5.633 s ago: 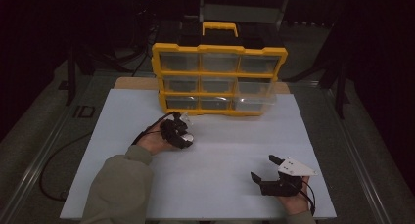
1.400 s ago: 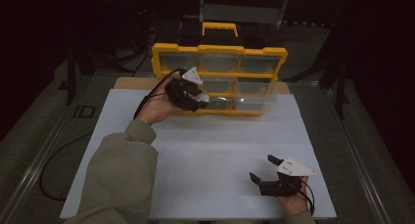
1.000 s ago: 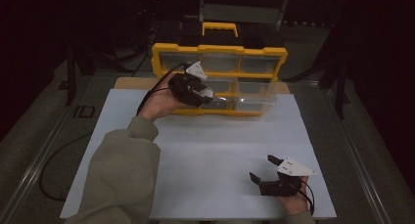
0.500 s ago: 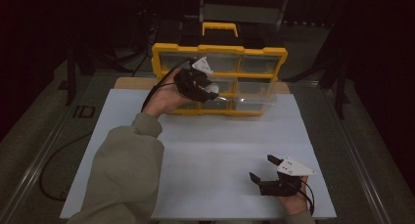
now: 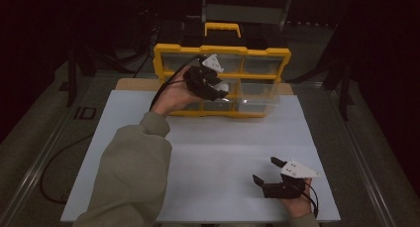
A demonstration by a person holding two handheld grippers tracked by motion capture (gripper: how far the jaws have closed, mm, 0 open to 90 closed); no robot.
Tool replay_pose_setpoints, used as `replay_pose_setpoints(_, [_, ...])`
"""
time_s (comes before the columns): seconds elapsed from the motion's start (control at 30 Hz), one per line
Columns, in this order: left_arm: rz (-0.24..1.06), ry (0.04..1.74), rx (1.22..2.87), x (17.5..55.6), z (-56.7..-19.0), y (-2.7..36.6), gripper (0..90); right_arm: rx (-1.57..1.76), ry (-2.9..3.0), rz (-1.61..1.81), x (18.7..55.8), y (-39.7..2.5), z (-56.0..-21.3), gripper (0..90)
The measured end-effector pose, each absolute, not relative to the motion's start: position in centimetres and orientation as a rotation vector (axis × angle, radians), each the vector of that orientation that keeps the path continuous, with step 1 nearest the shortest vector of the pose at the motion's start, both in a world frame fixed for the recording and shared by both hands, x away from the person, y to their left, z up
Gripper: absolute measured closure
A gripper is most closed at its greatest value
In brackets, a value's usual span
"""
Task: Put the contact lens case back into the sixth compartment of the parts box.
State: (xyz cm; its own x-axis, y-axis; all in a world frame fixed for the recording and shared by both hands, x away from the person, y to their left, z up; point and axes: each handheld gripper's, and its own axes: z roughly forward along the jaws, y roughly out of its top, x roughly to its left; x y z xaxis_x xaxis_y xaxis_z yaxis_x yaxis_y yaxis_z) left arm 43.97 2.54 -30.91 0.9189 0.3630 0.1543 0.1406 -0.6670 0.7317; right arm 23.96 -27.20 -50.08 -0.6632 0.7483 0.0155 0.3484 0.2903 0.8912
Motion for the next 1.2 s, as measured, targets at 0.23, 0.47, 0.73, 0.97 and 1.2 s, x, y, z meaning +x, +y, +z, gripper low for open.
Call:
replay_pose_setpoints(0.23, [0.369, 0.35, 2.282, 44.0, -30.7, 2.2, 49.2, 0.984, 2.159, 1.334, 24.0, -27.2, -50.1, 8.0])
replay_pose_setpoints(0.47, [0.372, 0.351, 2.277, 44.2, -30.6, 2.0, 49.1, 0.983, 2.157, 1.336, 24.0, -27.2, -50.1, 8.0])
replay_pose_setpoints(0.73, [0.38, 0.348, 2.268, 44.2, -30.4, 1.2, 49.1, 0.982, 2.157, 1.337, 24.0, -27.3, -50.1, 8.0])
replay_pose_setpoints(0.97, [0.38, 0.339, 2.271, 44.5, -30.3, 0.3, 49.1, 0.985, 2.156, 1.337, 23.9, -27.3, -50.1, 8.0])
replay_pose_setpoints(1.2, [0.381, 0.343, 2.262, 44.8, -30.4, -0.6, 49.1, 0.987, 2.154, 1.341, 23.9, -27.3, -50.0, 8.0])
